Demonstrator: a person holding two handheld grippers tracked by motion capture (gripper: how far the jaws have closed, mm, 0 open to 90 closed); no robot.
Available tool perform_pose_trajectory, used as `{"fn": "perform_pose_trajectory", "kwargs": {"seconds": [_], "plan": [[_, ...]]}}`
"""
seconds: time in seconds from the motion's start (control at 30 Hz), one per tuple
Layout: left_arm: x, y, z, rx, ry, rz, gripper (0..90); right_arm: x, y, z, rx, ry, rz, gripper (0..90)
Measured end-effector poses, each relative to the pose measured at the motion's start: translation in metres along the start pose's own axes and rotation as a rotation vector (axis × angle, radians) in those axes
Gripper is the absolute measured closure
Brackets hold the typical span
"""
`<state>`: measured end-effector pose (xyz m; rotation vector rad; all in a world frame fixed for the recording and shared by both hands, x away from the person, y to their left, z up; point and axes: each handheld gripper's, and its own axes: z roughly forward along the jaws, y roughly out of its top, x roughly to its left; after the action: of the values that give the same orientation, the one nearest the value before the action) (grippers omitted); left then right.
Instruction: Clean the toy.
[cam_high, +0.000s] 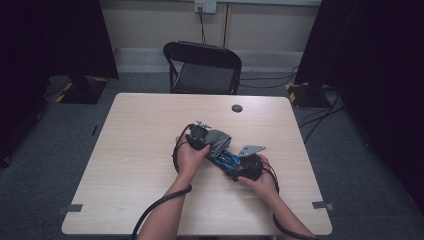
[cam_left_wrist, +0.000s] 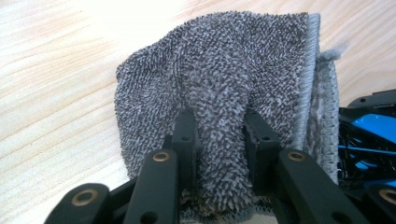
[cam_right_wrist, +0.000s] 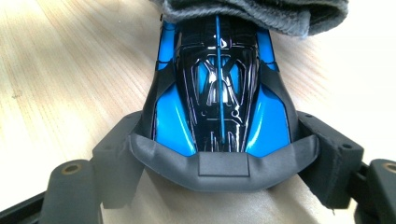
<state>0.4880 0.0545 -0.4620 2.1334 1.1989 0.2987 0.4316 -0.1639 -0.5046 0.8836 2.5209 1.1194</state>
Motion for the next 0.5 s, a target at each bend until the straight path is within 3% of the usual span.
{"fn": "perform_pose_trajectory", "kwargs": {"seconds": [0.5], "plan": [[0.017, -0.001, 0.002, 0.005, 0.038, -0.031, 69.9, 0.0, 0.0, 0.0, 0.0, 0.001, 0.0, 24.1]]}}
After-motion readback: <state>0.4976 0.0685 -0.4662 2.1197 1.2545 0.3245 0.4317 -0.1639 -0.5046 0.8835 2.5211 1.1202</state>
